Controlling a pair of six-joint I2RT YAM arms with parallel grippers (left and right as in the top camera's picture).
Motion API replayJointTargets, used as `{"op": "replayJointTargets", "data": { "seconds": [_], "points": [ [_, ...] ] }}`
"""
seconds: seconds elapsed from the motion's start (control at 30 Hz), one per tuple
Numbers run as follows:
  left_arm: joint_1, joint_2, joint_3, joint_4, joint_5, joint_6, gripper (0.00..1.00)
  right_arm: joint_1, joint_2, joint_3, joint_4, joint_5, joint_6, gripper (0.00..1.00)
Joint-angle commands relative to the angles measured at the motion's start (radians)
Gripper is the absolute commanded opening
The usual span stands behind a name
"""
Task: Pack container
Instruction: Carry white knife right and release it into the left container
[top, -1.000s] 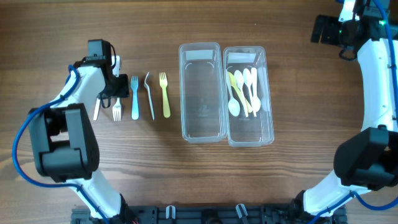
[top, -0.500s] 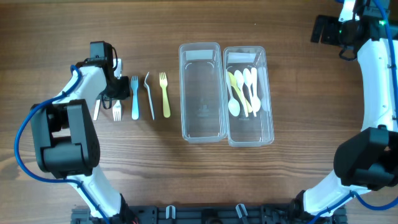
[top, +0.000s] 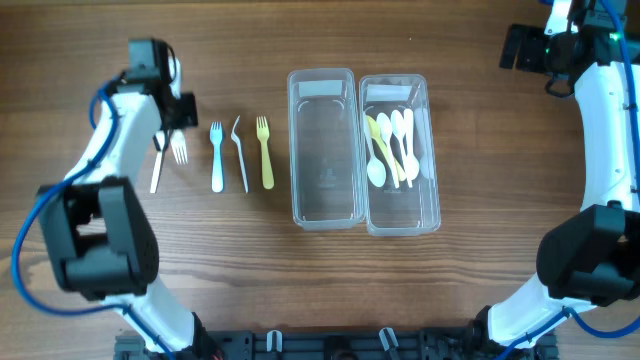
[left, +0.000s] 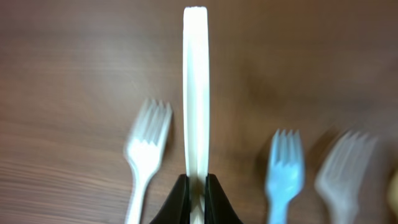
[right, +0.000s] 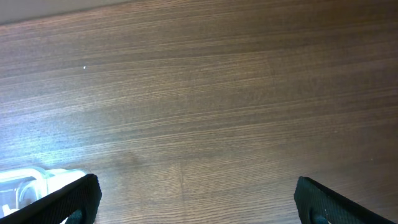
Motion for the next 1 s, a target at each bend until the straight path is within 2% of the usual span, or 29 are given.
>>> {"op": "replayJointTargets", "data": {
  "seconds": [0.0,0.13,0.2,0.3,0.73,0.97],
  "points": [
    [-0.016,-0.132,0.150,-0.026,0.048,-0.147,0.04,0.003,-0.013,0.010,0.002,0.006,-0.013,1.00],
    [-0.051,-0.188,0.204,-0.031,0.226,-0.286,0.04,0.003,-0.013,0.010,0.002,0.006,-0.013,1.00],
    [-0.084,-0.209,0.207,-0.019,0.318,-0.416,0.04,0.003,-0.013,0.010,0.002,0.006,-0.013,1.00],
    [-0.146,-0.209,0.207,-0.016,0.359,-0.506,0.04,0.003,-0.013,0.010,0.002,0.006,-0.013,1.00],
    [-0.461,-0.040,0.207,-0.041,0.358,-0.500,0.04,0.003,-0.013,0.010,0.002,0.006,-0.013,1.00],
    [-0.504,-0.015,0.207,-0.042,0.347,-0.501,0.07,0.003,-0.013,0.010,0.002,0.006,-0.013,1.00]
  ]
}}
